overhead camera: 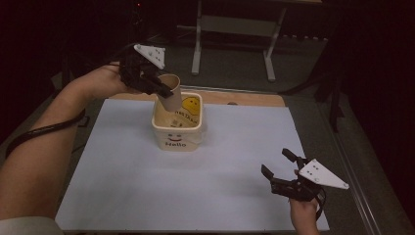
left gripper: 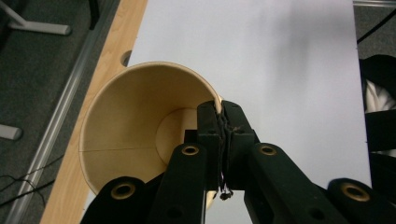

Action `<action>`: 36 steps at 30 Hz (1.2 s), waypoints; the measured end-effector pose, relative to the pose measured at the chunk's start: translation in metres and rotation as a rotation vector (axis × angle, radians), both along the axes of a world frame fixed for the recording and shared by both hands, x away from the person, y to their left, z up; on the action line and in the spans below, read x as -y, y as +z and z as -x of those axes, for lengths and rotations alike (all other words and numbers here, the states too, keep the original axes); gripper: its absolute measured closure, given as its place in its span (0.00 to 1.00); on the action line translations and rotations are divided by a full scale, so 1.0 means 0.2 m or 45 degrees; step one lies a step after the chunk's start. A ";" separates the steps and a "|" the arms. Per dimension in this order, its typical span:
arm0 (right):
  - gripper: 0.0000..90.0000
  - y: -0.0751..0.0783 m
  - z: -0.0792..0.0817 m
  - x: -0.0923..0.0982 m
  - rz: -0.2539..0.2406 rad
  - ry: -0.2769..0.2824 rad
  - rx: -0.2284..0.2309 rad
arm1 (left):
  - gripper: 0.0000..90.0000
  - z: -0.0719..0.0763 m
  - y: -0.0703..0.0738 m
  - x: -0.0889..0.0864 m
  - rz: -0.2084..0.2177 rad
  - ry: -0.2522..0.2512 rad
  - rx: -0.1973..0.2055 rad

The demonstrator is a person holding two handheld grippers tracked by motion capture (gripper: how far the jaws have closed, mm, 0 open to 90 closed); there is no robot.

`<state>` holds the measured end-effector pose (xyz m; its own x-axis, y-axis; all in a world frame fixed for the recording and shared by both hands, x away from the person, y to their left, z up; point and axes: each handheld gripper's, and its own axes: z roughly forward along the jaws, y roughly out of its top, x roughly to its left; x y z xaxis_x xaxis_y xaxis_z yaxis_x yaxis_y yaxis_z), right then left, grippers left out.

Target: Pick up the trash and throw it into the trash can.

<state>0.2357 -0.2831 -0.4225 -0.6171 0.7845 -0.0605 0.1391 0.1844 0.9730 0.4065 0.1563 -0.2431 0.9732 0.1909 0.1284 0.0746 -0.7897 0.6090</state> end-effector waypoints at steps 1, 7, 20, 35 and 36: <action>0.14 0.00 0.00 0.00 0.000 0.000 -0.002 | 0.99 0.00 0.00 0.00 -0.007 0.003 0.010; 0.14 0.00 0.00 0.00 -0.001 0.002 -0.005 | 0.99 -0.04 0.01 0.02 -0.019 0.012 0.013; 0.14 -0.01 0.00 -0.01 0.004 0.009 -0.005 | 0.98 -0.13 0.01 0.08 -0.092 0.056 0.026; 0.14 -0.01 -0.01 0.00 0.000 0.012 -0.015 | 0.70 -0.18 -0.01 0.10 -0.102 0.128 0.000; 0.14 -0.01 -0.01 0.00 0.000 0.011 -0.016 | 0.69 -0.18 0.00 0.09 -0.097 0.136 -0.009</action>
<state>0.2374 -0.2825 -0.4240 -0.6247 0.7791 -0.0529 0.1494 0.1857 0.9712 0.4420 0.1375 -0.2426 0.9488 0.2835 0.1395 0.1649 -0.8209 0.5468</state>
